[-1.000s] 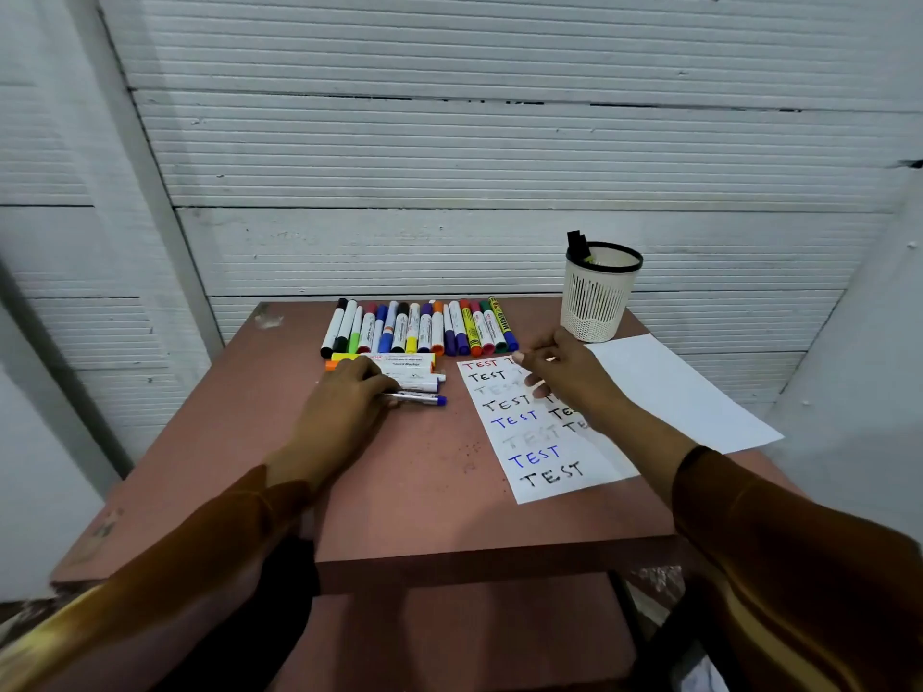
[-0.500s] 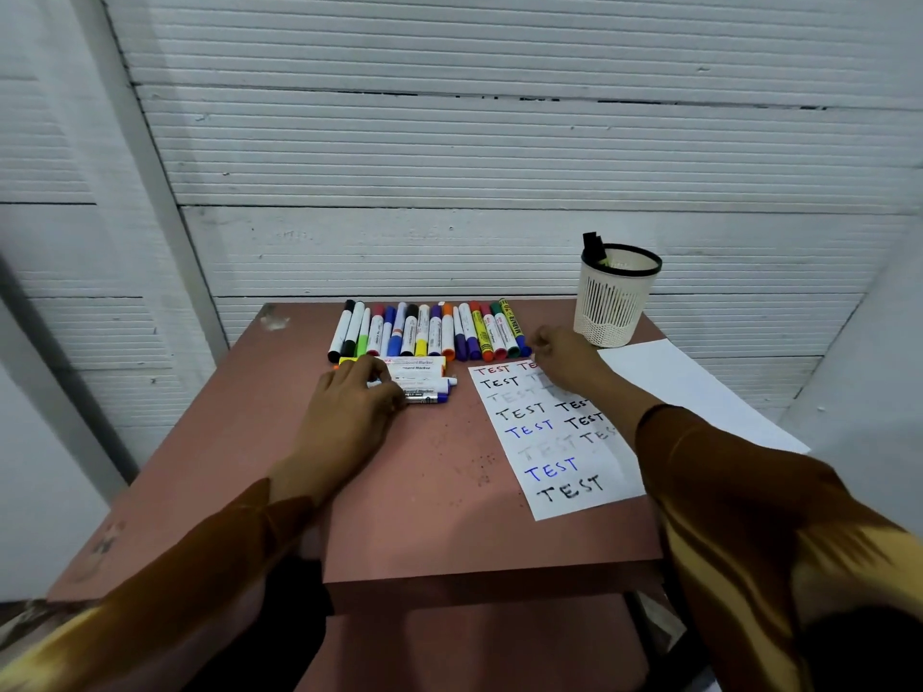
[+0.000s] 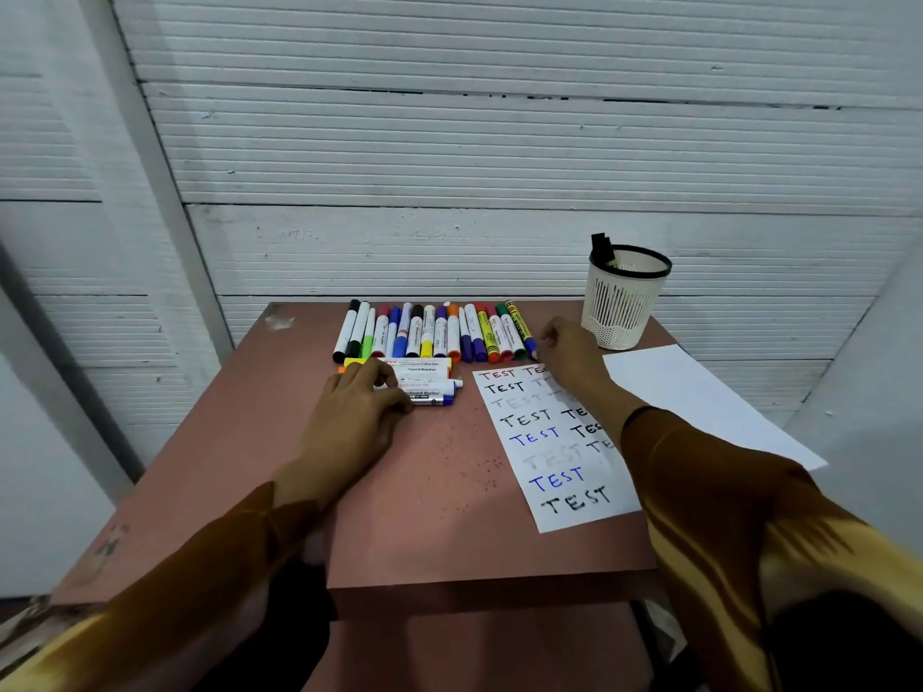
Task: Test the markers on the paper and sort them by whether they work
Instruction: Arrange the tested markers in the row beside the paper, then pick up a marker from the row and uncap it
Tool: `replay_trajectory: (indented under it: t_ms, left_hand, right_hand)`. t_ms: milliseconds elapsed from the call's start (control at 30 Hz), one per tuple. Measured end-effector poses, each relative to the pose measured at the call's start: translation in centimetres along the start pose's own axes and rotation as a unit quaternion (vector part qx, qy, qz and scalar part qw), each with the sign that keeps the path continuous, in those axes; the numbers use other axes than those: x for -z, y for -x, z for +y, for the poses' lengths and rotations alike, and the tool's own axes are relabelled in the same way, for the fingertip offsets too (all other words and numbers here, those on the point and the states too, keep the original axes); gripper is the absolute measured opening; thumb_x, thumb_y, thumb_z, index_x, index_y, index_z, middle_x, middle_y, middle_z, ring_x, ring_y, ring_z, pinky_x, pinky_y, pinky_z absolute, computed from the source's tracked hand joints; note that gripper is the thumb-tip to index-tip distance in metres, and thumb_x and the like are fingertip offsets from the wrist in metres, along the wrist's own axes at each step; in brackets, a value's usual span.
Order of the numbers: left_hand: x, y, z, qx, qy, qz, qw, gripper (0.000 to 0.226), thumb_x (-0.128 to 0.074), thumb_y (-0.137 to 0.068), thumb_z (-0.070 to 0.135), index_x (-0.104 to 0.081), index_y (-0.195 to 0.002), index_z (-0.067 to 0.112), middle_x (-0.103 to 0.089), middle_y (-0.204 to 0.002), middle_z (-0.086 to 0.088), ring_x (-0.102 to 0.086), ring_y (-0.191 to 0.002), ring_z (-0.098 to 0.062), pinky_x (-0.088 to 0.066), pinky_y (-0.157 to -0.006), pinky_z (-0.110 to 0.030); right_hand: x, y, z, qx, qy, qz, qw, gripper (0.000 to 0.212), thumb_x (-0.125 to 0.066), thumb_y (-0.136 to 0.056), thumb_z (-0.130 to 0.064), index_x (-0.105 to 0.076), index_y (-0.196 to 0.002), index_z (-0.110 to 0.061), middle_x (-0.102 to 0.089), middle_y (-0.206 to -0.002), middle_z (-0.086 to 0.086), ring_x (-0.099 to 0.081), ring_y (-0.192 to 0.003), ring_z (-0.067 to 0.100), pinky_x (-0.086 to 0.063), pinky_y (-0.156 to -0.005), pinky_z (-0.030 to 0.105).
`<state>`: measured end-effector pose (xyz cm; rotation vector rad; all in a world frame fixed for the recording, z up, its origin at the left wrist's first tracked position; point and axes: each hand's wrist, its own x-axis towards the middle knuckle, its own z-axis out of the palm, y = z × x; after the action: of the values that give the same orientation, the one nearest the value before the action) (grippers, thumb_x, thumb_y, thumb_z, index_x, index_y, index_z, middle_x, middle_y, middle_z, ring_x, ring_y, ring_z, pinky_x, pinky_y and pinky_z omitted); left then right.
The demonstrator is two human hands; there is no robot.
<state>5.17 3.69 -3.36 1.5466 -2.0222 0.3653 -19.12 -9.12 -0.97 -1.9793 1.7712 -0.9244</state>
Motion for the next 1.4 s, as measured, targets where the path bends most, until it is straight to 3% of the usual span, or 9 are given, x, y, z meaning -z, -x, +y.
replay_trajectory:
  t_ms: [167, 367, 633, 733, 867, 1133, 1200, 1300, 1400]
  left_hand:
    - [0.0, 0.1, 0.1, 0.002, -0.001, 0.001, 1.0, 0.019, -0.081, -0.065, 0.008, -0.073, -0.078, 0.019, -0.06, -0.088, -0.006, -0.057, -0.077, -0.029, -0.043, -0.068, -0.035]
    - [0.1, 0.0, 0.0, 0.003, 0.005, -0.005, 1.0, 0.018, -0.08, -0.066, 0.009, -0.072, -0.078, 0.02, -0.059, -0.088, -0.004, -0.056, -0.075, -0.027, -0.043, -0.069, -0.034]
    - [0.2, -0.2, 0.1, -0.006, -0.007, -0.004, 1.0, 0.019, -0.081, -0.064, 0.008, -0.073, -0.077, 0.019, -0.061, -0.088, -0.006, -0.058, -0.075, -0.028, -0.046, -0.066, -0.038]
    - [0.2, -0.2, 0.1, -0.012, -0.013, -0.002, 1.0, 0.019, -0.082, -0.063, 0.007, -0.073, -0.076, 0.018, -0.061, -0.088, -0.007, -0.058, -0.075, -0.029, -0.046, -0.066, -0.039]
    - [0.3, -0.1, 0.1, -0.018, -0.007, -0.001, 1.0, 0.019, -0.081, -0.064, 0.004, -0.072, -0.077, 0.015, -0.061, -0.089, -0.008, -0.059, -0.078, -0.031, -0.044, -0.071, -0.038]
    - [2.6, -2.0, 2.8, 0.13, 0.227, 0.104, 0.96, 0.012, -0.054, -0.093, 0.019, -0.063, -0.095, 0.013, -0.063, -0.089, -0.001, -0.057, -0.077, -0.017, -0.041, -0.068, -0.022]
    - [3.5, -3.7, 5.6, 0.214, 0.346, 0.1, 0.908, 0.02, -0.05, -0.094, 0.032, -0.06, -0.096, 0.014, -0.063, -0.089, -0.002, -0.058, -0.078, -0.018, -0.042, -0.067, -0.02]
    - [3.0, -5.5, 9.3, 0.278, 0.472, -0.047, 0.835, 0.034, -0.048, -0.092, 0.044, -0.056, -0.099, 0.011, -0.063, -0.096, -0.011, -0.058, -0.085, -0.022, -0.047, -0.076, -0.034]
    - [1.6, -5.7, 11.2, 0.273, 0.494, -0.036, 0.824, 0.027, -0.052, -0.094, 0.028, -0.057, -0.099, 0.002, -0.063, -0.093, -0.022, -0.06, -0.085, -0.029, -0.051, -0.084, -0.046]
  right_hand:
    - [0.0, -0.3, -0.6, 0.019, 0.033, -0.053, 0.998, 0.029, -0.064, -0.086, -0.01, -0.058, -0.114, -0.007, -0.06, -0.115, 0.018, -0.059, -0.097, 0.032, -0.045, -0.073, 0.03]
    - [-0.1, -0.3, -0.9, 0.006, 0.003, -0.021, 1.0, 0.01, -0.059, -0.083, 0.003, -0.062, -0.093, 0.003, -0.065, -0.1, 0.021, -0.06, -0.095, 0.033, -0.047, -0.076, 0.032]
    - [0.8, -0.6, -0.4, -0.127, -0.121, 0.04, 0.984, 0.007, -0.061, -0.082, 0.0, -0.056, -0.085, -0.004, -0.053, -0.082, 0.01, -0.05, -0.07, 0.02, -0.038, -0.054, 0.026]
    - [1.8, -0.6, -0.3, -0.262, -0.348, 0.019, 0.9, 0.013, -0.057, -0.084, 0.005, -0.056, -0.098, 0.003, -0.051, -0.097, 0.017, -0.046, -0.059, 0.015, -0.043, -0.04, 0.019]
    - [3.6, 1.4, -1.1, -0.316, -0.534, -0.029, 0.784, 0.019, -0.051, -0.087, 0.008, -0.047, -0.072, -0.001, -0.05, -0.101, 0.021, -0.045, -0.061, 0.018, -0.043, -0.035, 0.013]
    - [4.6, 7.9, -3.0, -0.282, -0.664, -0.13, 0.68, 0.015, -0.047, -0.09, 0.009, -0.054, -0.08, 0.0, -0.055, -0.091, 0.021, -0.048, -0.068, 0.02, -0.052, -0.05, 0.017]
    - [4.1, 9.3, -3.6, -0.255, -0.671, -0.151, 0.679, 0.013, -0.048, -0.089, 0.01, -0.056, -0.086, 0.001, -0.057, -0.093, 0.02, -0.053, -0.07, 0.021, -0.054, -0.054, 0.017]
    - [3.0, 10.7, -4.3, -0.187, -0.645, -0.171, 0.721, 0.019, -0.049, -0.087, 0.013, -0.055, -0.088, -0.005, -0.061, -0.091, 0.014, -0.061, -0.071, 0.017, -0.054, -0.059, 0.017]
    - [2.8, 11.4, -4.2, -0.1, -0.579, -0.167, 0.792, 0.025, -0.055, -0.083, 0.015, -0.051, -0.09, -0.008, -0.063, -0.093, 0.011, -0.065, -0.077, 0.016, -0.055, -0.066, 0.021]
